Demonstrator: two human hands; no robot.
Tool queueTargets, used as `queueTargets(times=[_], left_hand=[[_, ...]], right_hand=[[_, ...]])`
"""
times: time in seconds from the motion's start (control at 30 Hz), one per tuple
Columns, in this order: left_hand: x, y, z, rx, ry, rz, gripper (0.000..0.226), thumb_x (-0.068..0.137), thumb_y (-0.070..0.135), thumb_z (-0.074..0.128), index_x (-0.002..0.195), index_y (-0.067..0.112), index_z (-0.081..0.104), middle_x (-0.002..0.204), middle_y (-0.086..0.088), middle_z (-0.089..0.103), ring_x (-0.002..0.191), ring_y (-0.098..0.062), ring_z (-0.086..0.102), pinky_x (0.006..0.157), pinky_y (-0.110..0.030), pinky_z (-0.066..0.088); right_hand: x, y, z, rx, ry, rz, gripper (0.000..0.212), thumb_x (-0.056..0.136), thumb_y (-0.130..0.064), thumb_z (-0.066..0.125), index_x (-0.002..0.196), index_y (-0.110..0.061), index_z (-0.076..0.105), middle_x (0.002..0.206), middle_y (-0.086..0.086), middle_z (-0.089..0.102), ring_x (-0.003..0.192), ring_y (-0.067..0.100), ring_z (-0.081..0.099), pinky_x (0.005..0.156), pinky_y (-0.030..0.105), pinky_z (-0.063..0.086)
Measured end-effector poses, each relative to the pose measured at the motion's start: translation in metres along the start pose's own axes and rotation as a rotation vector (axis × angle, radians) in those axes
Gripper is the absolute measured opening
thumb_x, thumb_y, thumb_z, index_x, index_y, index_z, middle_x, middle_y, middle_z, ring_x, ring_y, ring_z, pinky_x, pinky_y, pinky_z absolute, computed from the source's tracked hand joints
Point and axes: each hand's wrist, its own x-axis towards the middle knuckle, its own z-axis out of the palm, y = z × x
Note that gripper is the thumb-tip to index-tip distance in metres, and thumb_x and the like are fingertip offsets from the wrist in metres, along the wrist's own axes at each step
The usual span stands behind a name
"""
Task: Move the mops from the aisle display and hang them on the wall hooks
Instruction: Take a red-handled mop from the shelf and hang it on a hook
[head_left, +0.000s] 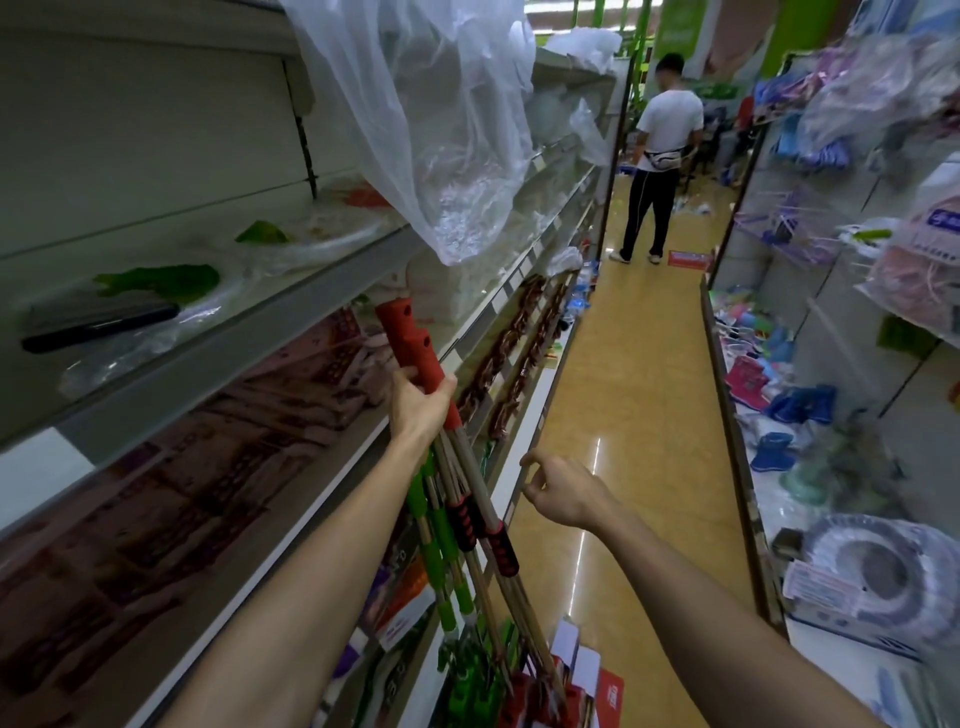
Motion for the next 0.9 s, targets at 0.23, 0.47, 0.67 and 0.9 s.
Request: queueTargets(times=[0.23,0.47,0.67,0.9], left_hand=[[-0.026,0.016,0.033,-0.058,-0.347,0.118,0.035,0.091,0.026,0.073,0.113,0.015,0.049,0.106,0.001,0.062,0.094,-0.013,0.064,0.079,-0.024,0.047],[-0.068,0.032,0.085,-0.138,-0.443,0.198,0.032,0.092,0.037,0.071,0.077,0.011,0.061,0.067,-0.010,0.067,0.061,-0.023,0.069,0.077,-0.049,0.062],[-0.109,0.055,0.127,-0.186,-0.360,0.242,0.032,0.093,0.032,0.069,0.072,0.013,0.054,0.055,-0.004,0.057,0.044,-0.017,0.060,0.057,-0.046,0.058],[-0.128,0.140,0.124,-0.205,-0.390,0.416,0.031,0.091,0.025,0.066,0.064,0.014,0.055,0.049,-0.002,0.057,0.044,-0.022,0.060,0.054,-0.045,0.057]], right_hand=[[-0.003,0.019,-0.007,0.062,0.006,0.044,0.042,0.098,-0.022,0.056,0.139,-0.017,0.050,0.108,0.007,0.073,0.099,0.024,0.067,0.086,0.046,0.058],[-0.024,0.050,-0.022,0.102,0.031,0.107,0.050,0.089,-0.043,0.069,0.133,-0.022,0.056,0.122,0.001,0.066,0.105,0.020,0.064,0.088,0.041,0.056],[-0.039,0.068,-0.041,0.275,0.061,0.082,0.050,0.076,-0.048,0.079,0.118,-0.028,0.060,0.110,-0.009,0.066,0.098,0.011,0.064,0.090,0.041,0.056],[-0.052,0.051,-0.082,0.534,0.119,-0.101,0.027,0.086,-0.039,0.077,0.108,-0.024,0.069,0.099,-0.002,0.073,0.093,0.009,0.070,0.083,0.031,0.057]])
